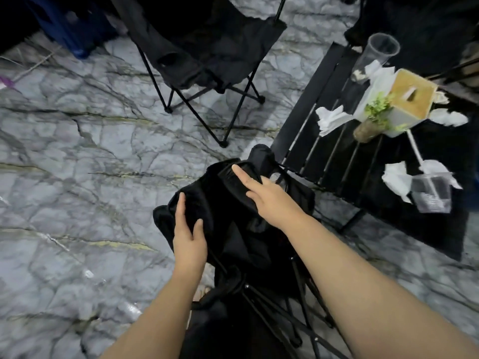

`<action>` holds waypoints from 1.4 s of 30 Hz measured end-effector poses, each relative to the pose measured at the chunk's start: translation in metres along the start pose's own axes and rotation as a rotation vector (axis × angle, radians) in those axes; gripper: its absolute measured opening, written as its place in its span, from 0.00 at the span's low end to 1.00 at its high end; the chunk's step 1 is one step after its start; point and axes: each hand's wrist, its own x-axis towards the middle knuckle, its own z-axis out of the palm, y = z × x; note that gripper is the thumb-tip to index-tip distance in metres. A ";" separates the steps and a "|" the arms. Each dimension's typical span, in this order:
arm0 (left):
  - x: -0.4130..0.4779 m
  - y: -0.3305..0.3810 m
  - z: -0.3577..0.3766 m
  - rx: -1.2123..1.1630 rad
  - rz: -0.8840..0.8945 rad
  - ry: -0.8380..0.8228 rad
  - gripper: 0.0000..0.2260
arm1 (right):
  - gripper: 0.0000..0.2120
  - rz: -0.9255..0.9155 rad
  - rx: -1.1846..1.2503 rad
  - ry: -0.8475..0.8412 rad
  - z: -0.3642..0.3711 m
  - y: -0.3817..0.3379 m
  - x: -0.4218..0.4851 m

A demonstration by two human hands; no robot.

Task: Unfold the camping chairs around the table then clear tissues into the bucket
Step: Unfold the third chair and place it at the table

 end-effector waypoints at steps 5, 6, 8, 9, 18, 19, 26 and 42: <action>-0.047 0.083 -0.032 0.071 0.123 -0.167 0.32 | 0.31 0.141 0.079 0.135 -0.057 -0.040 -0.090; -0.054 0.095 -0.035 0.087 0.152 -0.218 0.33 | 0.30 0.168 0.079 0.170 -0.062 -0.045 -0.109; -0.070 0.112 -0.041 0.089 0.181 -0.311 0.36 | 0.32 0.184 0.096 0.258 -0.065 -0.052 -0.147; -0.078 0.116 -0.043 0.083 0.183 -0.354 0.37 | 0.34 0.185 0.144 0.325 -0.063 -0.056 -0.166; -0.155 0.158 -0.046 0.166 0.333 -0.507 0.37 | 0.38 0.256 0.387 0.916 -0.061 -0.048 -0.313; -0.157 0.164 -0.044 0.167 0.378 -0.522 0.37 | 0.36 0.249 0.401 0.943 -0.062 -0.045 -0.324; -0.194 0.161 -0.057 0.103 0.347 -0.630 0.47 | 0.36 0.284 0.431 0.956 -0.025 -0.027 -0.408; -0.307 0.084 -0.133 0.367 0.198 -0.786 0.08 | 0.11 0.495 0.541 0.655 0.099 -0.007 -0.541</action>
